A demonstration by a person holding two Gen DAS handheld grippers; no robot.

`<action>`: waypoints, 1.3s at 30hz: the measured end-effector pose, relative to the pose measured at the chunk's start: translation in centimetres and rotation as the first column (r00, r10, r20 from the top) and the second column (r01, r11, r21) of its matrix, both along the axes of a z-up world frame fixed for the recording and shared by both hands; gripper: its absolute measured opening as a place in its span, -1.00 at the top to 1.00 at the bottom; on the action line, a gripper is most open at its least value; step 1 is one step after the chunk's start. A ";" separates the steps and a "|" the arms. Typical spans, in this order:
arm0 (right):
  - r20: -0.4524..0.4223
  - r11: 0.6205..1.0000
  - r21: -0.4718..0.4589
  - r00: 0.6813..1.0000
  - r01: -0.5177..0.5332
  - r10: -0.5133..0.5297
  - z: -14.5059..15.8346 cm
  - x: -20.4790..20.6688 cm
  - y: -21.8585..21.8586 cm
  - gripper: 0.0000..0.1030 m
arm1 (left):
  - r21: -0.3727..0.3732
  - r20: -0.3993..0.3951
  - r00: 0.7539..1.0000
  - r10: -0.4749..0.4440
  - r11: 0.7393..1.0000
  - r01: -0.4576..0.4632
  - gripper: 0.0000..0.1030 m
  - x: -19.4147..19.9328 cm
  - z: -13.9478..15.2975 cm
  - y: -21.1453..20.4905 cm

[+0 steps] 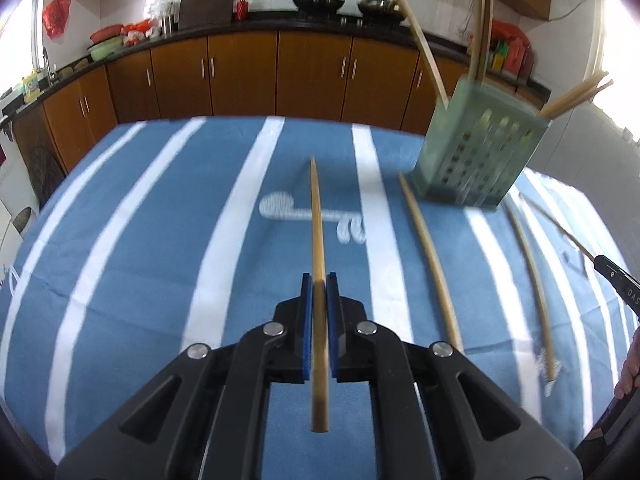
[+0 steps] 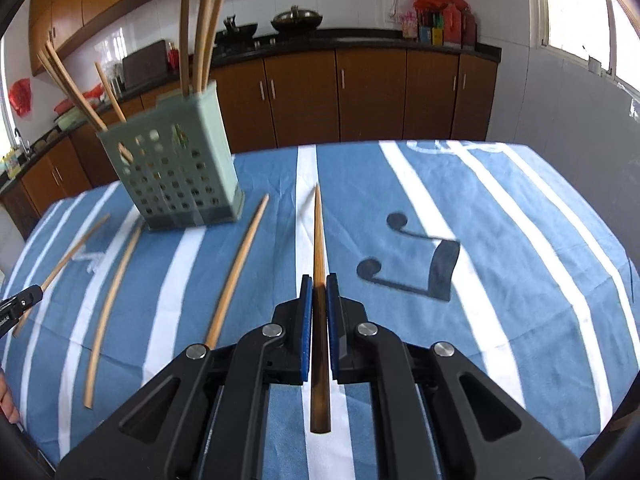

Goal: Organize utensils
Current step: 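Lift the right tool's chopstick into the green holder while the left tool inserts its chopstick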

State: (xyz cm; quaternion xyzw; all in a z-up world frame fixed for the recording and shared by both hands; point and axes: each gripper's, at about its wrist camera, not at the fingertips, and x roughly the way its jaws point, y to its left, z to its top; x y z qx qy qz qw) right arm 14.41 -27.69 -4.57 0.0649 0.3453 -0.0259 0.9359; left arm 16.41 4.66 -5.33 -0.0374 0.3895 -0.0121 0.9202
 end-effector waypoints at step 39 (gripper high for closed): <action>0.552 0.976 0.143 0.831 -0.166 0.061 20.5 -0.7 1.6 0.85 | -0.161 0.502 0.861 -0.076 0.970 0.180 0.85 -0.1 22.6 -5.6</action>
